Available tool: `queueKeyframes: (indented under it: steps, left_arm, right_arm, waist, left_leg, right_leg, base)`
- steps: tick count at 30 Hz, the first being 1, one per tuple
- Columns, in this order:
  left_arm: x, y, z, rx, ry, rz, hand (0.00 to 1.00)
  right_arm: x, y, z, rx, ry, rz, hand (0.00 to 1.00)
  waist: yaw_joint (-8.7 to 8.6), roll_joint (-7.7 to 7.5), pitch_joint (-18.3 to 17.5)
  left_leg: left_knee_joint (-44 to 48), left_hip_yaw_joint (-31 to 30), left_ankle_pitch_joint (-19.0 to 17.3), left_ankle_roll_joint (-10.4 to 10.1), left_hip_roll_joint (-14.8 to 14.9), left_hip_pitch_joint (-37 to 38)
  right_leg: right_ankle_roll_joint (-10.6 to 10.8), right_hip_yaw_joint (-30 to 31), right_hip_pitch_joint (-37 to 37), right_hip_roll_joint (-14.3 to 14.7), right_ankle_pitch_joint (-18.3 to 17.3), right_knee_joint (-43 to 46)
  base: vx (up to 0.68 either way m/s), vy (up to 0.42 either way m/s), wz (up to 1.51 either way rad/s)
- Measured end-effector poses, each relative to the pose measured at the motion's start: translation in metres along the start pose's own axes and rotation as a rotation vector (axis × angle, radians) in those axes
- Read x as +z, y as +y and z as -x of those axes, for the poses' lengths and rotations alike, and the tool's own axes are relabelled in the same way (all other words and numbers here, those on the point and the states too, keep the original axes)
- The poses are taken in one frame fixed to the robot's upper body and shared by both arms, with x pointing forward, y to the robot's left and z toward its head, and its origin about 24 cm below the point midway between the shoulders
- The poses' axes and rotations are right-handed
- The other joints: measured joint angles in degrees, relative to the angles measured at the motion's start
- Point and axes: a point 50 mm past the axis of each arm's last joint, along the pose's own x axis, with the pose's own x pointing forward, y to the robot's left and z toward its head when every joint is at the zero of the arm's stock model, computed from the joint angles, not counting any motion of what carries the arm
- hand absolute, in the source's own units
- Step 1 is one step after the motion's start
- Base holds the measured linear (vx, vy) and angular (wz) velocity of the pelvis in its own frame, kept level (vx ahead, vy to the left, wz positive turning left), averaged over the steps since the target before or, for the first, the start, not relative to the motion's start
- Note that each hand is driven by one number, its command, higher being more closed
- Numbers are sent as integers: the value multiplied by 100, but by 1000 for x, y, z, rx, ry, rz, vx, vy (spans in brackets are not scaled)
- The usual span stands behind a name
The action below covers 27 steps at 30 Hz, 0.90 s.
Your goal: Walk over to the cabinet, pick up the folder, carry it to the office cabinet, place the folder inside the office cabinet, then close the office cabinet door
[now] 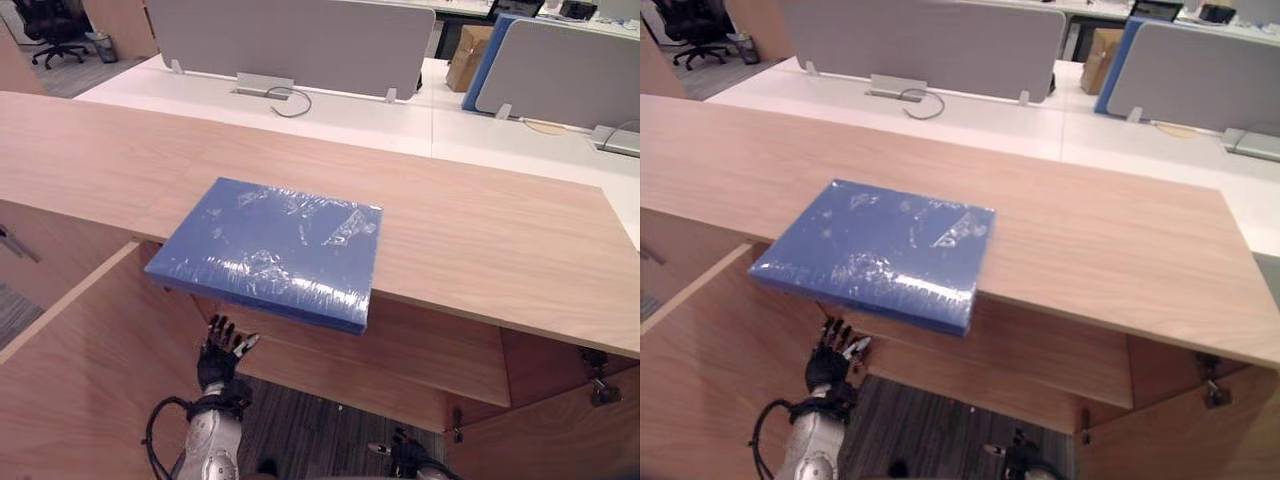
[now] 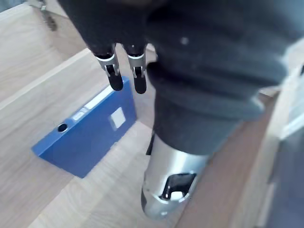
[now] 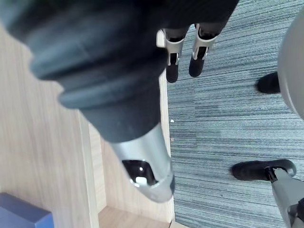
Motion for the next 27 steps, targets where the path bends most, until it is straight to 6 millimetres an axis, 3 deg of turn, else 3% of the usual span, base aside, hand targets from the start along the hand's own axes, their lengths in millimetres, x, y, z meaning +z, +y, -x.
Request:
queueKeyframes:
  steps: [5,12,19,24,27]
  left_arm:
    - [20,-1,12,68,-117,-19,0]
    - [44,15,21,212,-251,-159,0]
    - [63,26,30,283,-328,-159,0]
    - [96,19,39,329,-495,-180,0]
    - [128,0,55,333,-708,-294,0]
  right_arm:
    - [-5,-8,1,-28,12,-1,0]
    - [-12,-12,3,-56,28,-2,0]
    - [-12,-10,4,-42,18,29,0]
    - [-9,-8,4,-44,1,14,0]
    - [-10,-10,5,-62,-2,12,0]
  waist:
    - [83,-7,-86]
    - [202,-36,-184]
    - [227,-45,-207]
    - [193,-79,-189]
    - [154,-128,-220]
  left_leg:
    - [-8,-97,59,1,2,-38]
    - [5,-382,120,67,-131,-237]
    - [-319,-649,369,3,-207,-246]
    - [-511,-806,653,-34,-295,-302]
    - [-511,-914,742,-43,-285,-312]
  right_leg:
    - [21,0,14,-3,62,-40]
    - [40,-15,2,-80,98,-147]
    - [48,-26,20,-95,91,-458]
    - [22,-223,-2,-138,-173,-607]
    - [43,-329,4,-99,-196,-564]
  base:
    - [-54,-18,9]
    - [-105,29,18]
    - [-142,5,0]
    - [-125,-36,7]
    - [-86,-10,18]
